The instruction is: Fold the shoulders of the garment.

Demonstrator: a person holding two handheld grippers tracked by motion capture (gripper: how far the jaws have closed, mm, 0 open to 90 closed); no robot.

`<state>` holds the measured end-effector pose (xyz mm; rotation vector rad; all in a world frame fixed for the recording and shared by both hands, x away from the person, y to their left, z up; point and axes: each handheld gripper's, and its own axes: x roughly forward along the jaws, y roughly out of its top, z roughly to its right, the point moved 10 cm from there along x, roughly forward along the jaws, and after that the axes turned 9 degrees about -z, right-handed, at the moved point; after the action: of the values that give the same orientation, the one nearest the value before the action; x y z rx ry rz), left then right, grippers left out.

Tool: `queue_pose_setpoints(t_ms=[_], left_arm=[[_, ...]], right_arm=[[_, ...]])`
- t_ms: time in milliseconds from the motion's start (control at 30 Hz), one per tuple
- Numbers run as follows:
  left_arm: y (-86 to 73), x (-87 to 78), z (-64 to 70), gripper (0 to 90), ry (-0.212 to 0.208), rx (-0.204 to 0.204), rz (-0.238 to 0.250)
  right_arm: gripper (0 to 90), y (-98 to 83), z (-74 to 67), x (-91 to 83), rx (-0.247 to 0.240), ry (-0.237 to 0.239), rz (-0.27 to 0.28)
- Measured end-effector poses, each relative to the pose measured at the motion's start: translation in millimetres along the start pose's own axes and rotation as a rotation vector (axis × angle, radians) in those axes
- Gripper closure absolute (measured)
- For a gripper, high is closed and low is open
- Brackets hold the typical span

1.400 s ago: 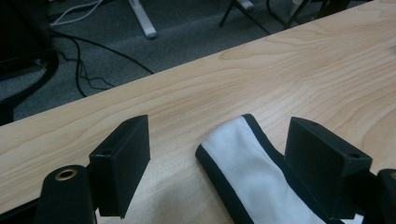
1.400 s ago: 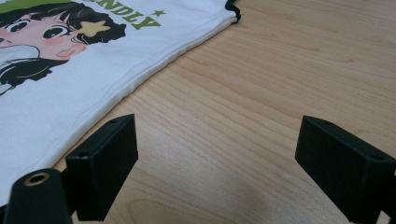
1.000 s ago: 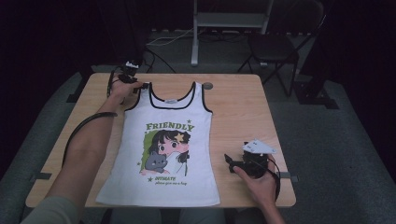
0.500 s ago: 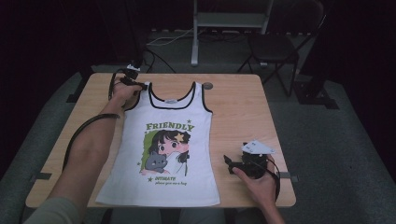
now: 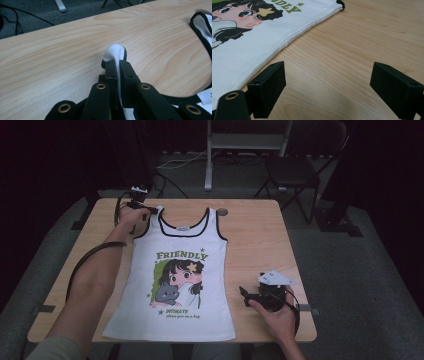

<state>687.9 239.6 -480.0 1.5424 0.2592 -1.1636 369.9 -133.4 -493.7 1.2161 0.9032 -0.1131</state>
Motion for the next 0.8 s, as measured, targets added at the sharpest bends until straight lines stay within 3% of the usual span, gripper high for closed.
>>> queue_pose_setpoints(t_ms=[133,200,800], left_arm=[[0.8,-4.7,4.1,86.0,-0.002,0.005,0.004],[1.9,-7.5,9.3,86.0,-0.024,-0.006,0.013],[-1.5,-35.9,29.9,86.0,-0.021,0.023,0.039]], right_arm=[[12.4,-0.1,0.4,-0.1,0.005,0.001,0.000],[12.4,0.1,0.3,0.0,0.003,0.002,0.002],[12.4,-0.1,-0.9,-2.2,-0.002,0.007,0.007]])
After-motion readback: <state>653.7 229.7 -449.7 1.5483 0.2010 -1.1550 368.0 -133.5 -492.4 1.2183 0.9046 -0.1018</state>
